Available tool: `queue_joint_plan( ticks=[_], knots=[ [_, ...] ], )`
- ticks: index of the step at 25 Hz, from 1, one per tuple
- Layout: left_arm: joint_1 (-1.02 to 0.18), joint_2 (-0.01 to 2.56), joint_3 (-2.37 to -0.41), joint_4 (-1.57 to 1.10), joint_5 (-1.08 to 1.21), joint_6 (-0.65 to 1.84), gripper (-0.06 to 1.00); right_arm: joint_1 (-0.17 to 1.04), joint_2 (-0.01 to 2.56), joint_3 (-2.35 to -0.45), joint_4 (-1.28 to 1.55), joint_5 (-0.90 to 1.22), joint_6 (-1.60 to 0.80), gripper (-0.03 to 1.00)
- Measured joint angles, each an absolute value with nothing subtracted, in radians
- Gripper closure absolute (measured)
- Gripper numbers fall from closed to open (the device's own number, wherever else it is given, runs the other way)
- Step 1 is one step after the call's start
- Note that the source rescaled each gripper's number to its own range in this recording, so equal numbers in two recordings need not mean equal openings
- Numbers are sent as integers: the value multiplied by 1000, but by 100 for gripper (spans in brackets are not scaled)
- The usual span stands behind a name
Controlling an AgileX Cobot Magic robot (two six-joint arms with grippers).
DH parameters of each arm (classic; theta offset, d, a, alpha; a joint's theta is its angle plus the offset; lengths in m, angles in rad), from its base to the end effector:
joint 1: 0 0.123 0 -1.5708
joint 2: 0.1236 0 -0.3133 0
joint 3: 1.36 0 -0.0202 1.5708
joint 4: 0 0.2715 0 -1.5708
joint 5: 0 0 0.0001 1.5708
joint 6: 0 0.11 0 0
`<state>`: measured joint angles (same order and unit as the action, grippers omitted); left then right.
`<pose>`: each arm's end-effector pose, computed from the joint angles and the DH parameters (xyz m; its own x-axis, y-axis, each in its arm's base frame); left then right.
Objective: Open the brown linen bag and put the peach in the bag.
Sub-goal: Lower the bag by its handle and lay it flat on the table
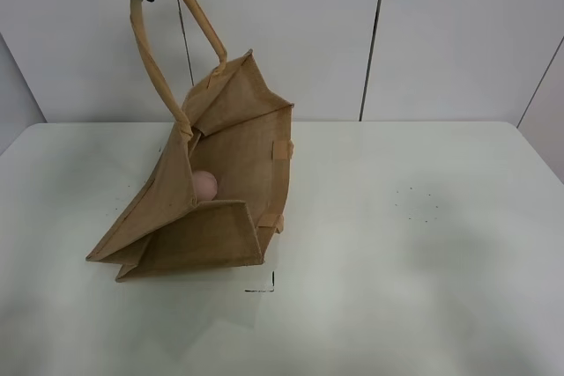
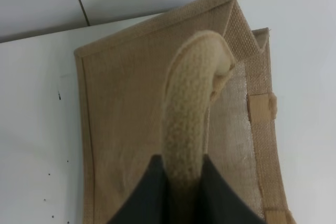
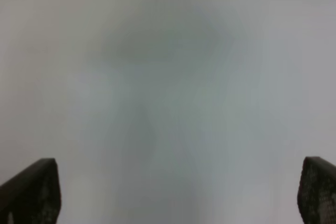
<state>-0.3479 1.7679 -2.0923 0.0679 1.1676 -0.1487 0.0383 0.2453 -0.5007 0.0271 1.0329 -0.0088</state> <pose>0.3966 -0.1365 0.4721 -0.6758 0.1158 -0.7279 0.2169 0.9751 -0.0462 0.0413 0.0041 0.2761 -0.6365 -0.0193 -0.7711 -0.0530 0.9984 0.0187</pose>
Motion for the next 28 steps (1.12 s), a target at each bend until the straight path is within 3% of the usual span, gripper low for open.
queue_joint_plan(
  ticks=[6,16,28],
  knots=[
    [-348,1768,-2092,68,1168,-125,94,38,10,-500,27,1032,-9,-3],
    [-348,1768,-2077,68,1162,-121,94,38,-3,-495,27,1032,-9,-3],
    [-348,1955,-1776,-39,943,-100,94,38,-3,-495,27,1032,-9,-3]
  ],
)
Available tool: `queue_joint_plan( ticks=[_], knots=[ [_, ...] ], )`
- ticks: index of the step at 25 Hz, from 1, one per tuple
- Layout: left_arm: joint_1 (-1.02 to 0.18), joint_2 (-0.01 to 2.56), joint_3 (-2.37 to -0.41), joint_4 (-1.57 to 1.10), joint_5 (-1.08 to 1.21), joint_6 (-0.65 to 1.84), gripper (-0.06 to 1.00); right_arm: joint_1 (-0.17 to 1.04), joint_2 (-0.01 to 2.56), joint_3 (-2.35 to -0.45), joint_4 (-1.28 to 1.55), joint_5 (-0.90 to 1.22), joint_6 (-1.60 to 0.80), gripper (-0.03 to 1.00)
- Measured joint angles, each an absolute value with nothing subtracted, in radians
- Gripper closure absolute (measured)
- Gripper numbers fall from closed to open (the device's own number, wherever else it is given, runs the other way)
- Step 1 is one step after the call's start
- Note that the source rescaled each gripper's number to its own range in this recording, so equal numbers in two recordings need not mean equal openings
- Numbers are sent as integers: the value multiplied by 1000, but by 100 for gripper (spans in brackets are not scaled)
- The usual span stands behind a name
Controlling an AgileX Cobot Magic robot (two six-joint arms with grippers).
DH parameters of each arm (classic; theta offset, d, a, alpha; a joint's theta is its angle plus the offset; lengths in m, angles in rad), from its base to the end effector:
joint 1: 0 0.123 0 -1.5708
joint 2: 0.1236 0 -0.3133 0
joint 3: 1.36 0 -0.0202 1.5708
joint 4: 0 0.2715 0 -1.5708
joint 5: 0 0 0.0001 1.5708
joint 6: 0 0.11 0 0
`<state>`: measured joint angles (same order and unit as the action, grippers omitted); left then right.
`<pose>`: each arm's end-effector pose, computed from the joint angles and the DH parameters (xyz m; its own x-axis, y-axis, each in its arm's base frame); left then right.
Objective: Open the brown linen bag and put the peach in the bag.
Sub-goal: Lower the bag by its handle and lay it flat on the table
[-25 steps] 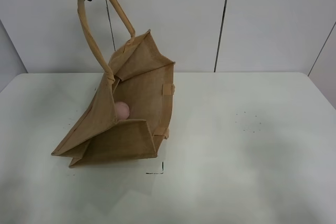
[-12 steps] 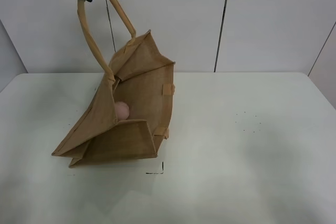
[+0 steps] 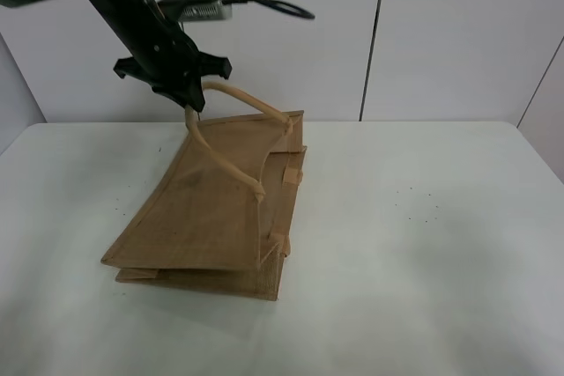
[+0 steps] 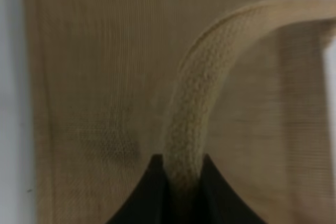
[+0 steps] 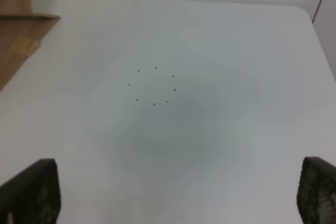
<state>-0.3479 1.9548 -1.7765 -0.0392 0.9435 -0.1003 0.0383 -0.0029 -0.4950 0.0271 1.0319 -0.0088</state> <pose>0.4506 -0.1671 0.2977 -0.8456 0.1759 -0.5039 0.2539 0.9630 -0.0899 0.0032 0.0027 0.2799 -0.4319 -0.0114 -0.9018 -0.0570 0.9983 0.0146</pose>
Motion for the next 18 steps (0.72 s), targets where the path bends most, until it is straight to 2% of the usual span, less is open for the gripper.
queue_joint_plan(
  ticks=[2,4,6,8,11,18],
  knots=[
    [-348,2005,-1772,-39,926,-91,86,38,-3,-495,27,1032,-9,-3],
    [-348,2040,-1772,-39,912,-89,65,38,-3,-495,27,1032,-9,-3],
    [-348,2069,-1772,-39,909,-89,37,38,-3,-495,27,1032,-9,-3],
    [-348,2087,-1772,-39,910,-100,23,38,-3,-495,27,1032,-9,-3],
    [-348,2095,-1772,-39,919,-108,15,38,-3,-495,27,1032,-9,-3],
    [-319,2097,-1806,8,969,-108,13,38,-3,-495,27,1032,-9,-3]
  ],
)
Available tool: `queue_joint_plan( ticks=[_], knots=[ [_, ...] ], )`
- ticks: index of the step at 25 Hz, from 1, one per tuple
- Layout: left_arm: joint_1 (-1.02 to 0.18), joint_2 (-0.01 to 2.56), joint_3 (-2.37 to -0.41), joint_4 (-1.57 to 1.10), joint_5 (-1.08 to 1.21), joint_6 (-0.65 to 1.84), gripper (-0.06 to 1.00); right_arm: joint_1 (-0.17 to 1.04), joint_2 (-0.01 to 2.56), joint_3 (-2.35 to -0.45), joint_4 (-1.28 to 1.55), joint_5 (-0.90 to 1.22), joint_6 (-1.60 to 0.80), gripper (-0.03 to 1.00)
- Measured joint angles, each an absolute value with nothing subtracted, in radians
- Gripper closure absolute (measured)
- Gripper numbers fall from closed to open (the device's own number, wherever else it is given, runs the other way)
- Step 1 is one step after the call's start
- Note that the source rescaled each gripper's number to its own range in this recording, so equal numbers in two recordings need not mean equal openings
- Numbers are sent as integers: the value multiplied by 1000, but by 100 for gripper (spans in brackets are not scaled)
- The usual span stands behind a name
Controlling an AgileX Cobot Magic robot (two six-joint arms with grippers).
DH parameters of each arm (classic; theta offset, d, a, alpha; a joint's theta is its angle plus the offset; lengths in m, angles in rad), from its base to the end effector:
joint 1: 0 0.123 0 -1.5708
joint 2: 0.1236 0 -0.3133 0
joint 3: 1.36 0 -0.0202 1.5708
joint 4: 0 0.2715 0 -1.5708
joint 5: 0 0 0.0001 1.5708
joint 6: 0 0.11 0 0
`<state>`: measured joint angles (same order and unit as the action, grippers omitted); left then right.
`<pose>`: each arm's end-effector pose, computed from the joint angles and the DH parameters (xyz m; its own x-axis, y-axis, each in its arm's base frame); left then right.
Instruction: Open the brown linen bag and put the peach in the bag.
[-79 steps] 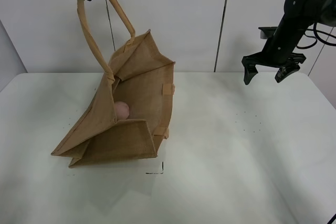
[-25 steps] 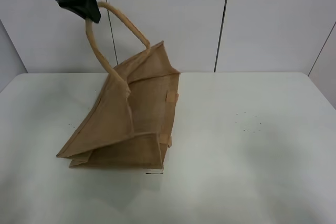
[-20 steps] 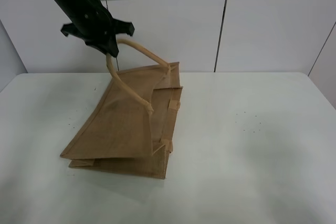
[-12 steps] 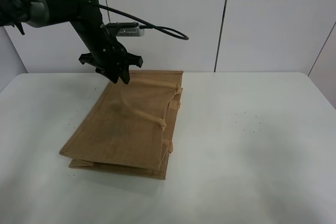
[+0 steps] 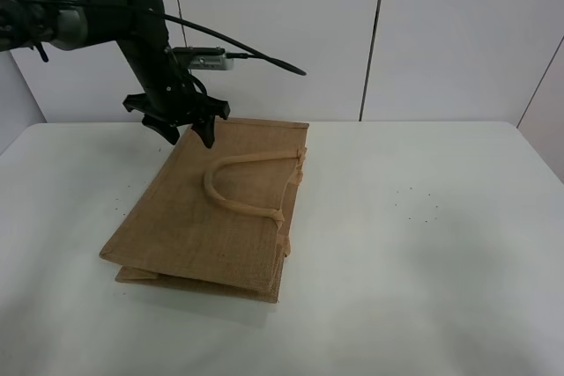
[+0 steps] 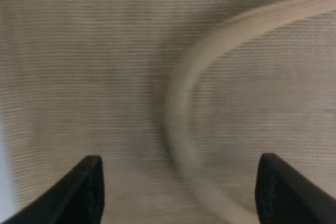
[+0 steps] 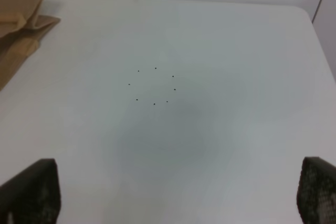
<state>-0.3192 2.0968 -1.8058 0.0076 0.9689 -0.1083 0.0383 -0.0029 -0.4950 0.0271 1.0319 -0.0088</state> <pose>0.4769 -0.1569 0.2359 -0.9028 0.1891 -0.3862 0.2190 0.9751 -0.0345 0.0032 0.0027 0.2799 -0.4319 -0.0114 -0.9018 -0.0570 0.9983 0.0146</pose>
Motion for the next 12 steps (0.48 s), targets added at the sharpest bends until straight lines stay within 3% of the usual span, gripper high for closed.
queue_joint_plan(
  ticks=[12],
  knots=[
    [-38,2098,-1823,49,1085,-83,13,38,-3,-495,27,1032,-9,-3]
  ],
)
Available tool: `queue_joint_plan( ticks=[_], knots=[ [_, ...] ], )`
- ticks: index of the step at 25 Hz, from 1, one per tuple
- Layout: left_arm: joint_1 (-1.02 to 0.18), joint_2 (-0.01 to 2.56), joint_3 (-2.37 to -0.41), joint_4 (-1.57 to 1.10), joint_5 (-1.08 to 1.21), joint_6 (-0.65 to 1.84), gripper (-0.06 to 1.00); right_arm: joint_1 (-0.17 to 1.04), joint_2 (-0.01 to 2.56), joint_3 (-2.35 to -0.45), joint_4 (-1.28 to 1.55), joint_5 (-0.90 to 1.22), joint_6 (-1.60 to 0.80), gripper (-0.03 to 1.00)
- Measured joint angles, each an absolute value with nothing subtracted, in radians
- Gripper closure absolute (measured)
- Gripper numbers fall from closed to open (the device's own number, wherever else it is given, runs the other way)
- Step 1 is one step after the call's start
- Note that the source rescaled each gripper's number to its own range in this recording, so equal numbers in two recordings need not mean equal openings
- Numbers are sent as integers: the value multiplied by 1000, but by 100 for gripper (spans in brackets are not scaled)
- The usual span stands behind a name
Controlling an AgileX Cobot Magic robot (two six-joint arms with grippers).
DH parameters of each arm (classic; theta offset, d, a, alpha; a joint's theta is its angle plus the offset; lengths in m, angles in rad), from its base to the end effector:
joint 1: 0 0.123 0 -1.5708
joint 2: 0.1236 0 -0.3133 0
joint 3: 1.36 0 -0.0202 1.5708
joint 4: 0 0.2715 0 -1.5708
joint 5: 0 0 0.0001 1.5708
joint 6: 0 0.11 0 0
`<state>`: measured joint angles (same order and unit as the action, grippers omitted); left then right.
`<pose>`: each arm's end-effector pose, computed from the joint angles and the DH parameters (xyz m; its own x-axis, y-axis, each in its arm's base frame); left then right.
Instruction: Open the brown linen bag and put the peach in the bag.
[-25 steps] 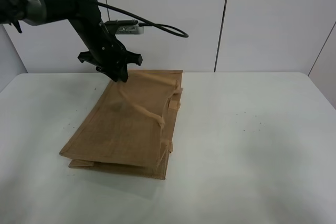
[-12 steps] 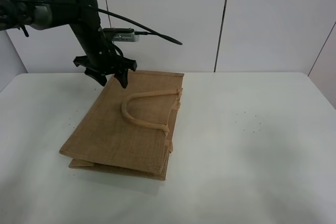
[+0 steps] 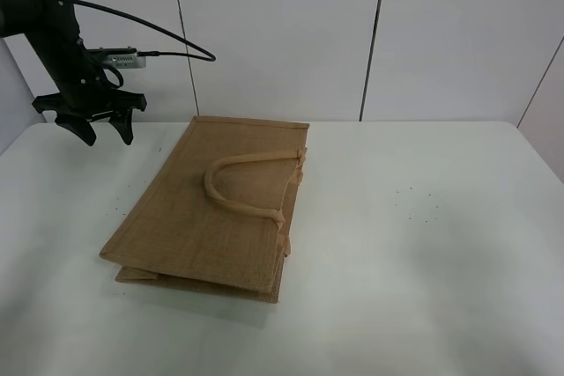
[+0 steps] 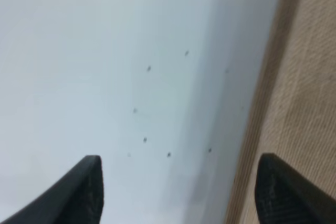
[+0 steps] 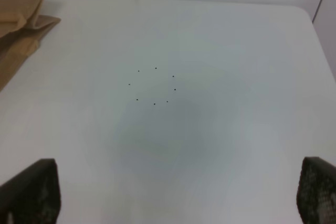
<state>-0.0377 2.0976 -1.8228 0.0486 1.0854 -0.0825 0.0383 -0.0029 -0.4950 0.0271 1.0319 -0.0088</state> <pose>0.4922 -0.0138 0.2365 -0.9550 -0.0237 -0.2958 -0.0321 0.9992 0.0234 0.0032 0.0027 0.2799 -0.4319 -0.0114 -0.9018 -0.0570 0.9983 0.0146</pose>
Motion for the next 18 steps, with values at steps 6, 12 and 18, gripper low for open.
queue_joint_plan(
  ticks=[6,12,18],
  knots=[
    [-34,2018,-1806,16,1164,-81,13,38,-3,-495,27,1032,-9,-3],
    [-47,1812,-1603,36,1164,-81,13,38,-3,-495,27,1032,-9,-3],
    [-50,1449,-1232,55,1164,-81,13,38,-3,-495,27,1032,-9,-3]
  ],
)
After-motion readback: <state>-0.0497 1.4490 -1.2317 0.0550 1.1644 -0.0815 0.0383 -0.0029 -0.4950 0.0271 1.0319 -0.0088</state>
